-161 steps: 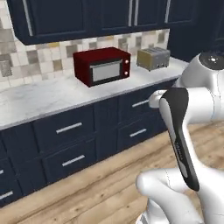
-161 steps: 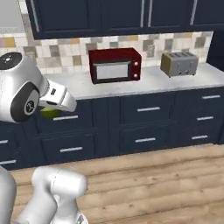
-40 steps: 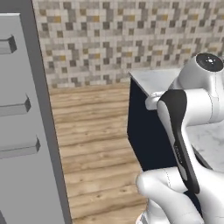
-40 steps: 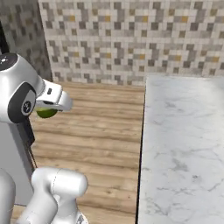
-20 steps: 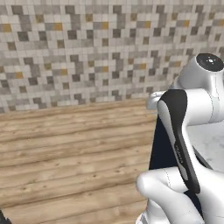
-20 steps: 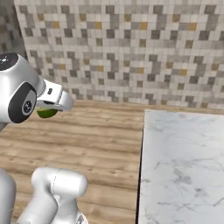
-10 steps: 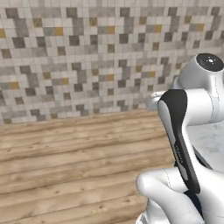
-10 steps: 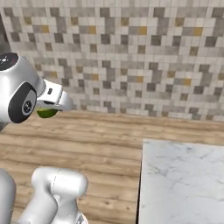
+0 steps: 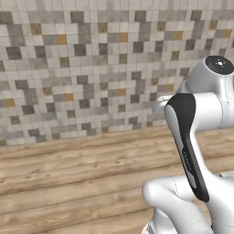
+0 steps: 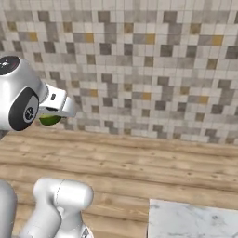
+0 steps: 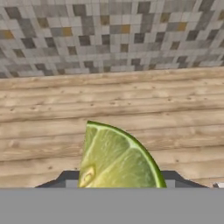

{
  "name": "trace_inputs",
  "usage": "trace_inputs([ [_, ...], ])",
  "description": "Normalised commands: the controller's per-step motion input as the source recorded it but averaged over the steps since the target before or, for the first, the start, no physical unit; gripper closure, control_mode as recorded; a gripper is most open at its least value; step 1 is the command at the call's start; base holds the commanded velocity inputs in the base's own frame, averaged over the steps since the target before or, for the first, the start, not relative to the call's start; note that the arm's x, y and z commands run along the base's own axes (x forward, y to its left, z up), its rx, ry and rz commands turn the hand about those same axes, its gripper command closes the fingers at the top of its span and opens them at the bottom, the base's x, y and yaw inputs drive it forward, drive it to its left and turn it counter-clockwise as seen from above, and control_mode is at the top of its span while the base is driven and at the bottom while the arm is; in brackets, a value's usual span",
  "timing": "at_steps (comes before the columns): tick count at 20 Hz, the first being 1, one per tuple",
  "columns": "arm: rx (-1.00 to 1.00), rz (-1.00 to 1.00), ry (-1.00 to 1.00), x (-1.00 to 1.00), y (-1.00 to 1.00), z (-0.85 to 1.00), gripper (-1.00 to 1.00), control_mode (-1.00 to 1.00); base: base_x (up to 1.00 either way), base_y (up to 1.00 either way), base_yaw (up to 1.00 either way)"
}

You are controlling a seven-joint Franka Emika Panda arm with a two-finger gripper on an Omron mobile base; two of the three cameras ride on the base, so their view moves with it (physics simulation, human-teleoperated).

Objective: There is a bowl on the dining counter. Grab a lemon wedge from the fridge and place it in the bowl. Then get the liquor bottle and glass cup from the cabinet and place them next to the bowl.

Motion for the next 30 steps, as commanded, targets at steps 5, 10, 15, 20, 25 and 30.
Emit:
trace_inputs([
  [5, 0.0, 0.0, 0.0, 0.0, 0.0, 0.0, 1.0, 1.0, 1.0, 0.4, -0.15],
  [10, 0.0, 0.0, 0.0, 0.0, 0.0, 0.0, 1.0, 1.0, 1.0, 0.52, -0.38],
  [15, 0.0, 0.0, 0.0, 0.0, 0.0, 0.0, 1.0, 1.0, 0.91, 0.52, -0.53],
  [20, 0.0, 0.0, 0.0, 0.0, 0.0, 0.0, 1.0, 1.0, 0.71, 0.45, -0.63],
  [25, 0.0, 0.0, 0.0, 0.0, 0.0, 0.0, 1.0, 1.0, 0.53, 0.29, -0.7],
  [30, 0.0, 0.0, 0.0, 0.0, 0.0, 0.0, 1.0, 1.0, 0.44, 0.19, -0.73],
])
